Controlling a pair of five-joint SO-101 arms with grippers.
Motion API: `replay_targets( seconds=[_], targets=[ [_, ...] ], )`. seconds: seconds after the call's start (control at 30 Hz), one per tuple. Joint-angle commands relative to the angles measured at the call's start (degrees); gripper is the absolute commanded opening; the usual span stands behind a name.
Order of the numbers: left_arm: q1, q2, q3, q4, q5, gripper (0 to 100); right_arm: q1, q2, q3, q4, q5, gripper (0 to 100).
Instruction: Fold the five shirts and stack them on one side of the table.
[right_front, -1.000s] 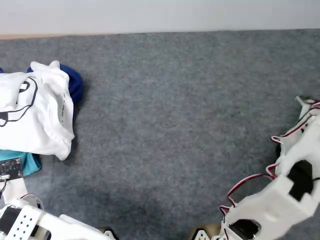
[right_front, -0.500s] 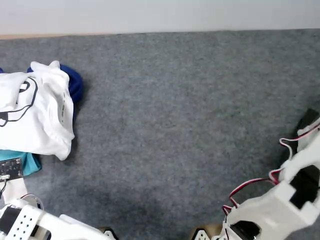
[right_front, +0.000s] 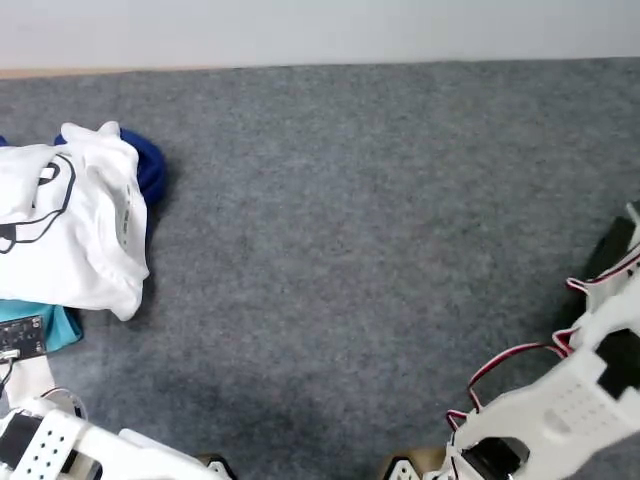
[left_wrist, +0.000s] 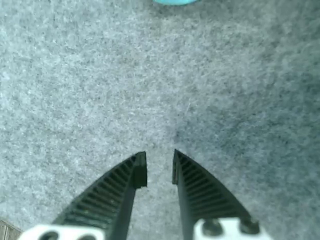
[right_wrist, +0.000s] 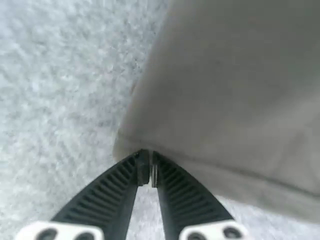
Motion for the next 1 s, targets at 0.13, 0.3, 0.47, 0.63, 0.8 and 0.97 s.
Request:
replay_targets(
  seconds=[0.13,0.3,0.47,0.63,0.8,0.97],
  targets=[
    [1.67,-0.79,-0.66,-0.7,-0.53,10,-5.76,-16.75,-3.16,8.31,-0.7,1.0],
    [1.67,-0.79,-2.59,0.35,-0.44,10,-12.79,-23.96,-3.08,16.31,-10.2,1.0],
    [5.01,-0.79,-13.23,10.2,-0.26,10,-18.33,-29.67,0.18,18.59,-16.97,0.9],
    [17.67,-0.35,-28.79,22.42,3.34,10,-23.16,-35.12,10.73,18.51,-20.31,0.9],
    [35.6,-0.09,-35.91,26.2,10.02,10,-27.03,-37.76,18.9,18.42,-19.78,0.9],
    [44.66,9.93,-37.32,23.3,12.75,10,-27.03,-38.2,19.69,18.33,-17.32,0.9]
  ],
)
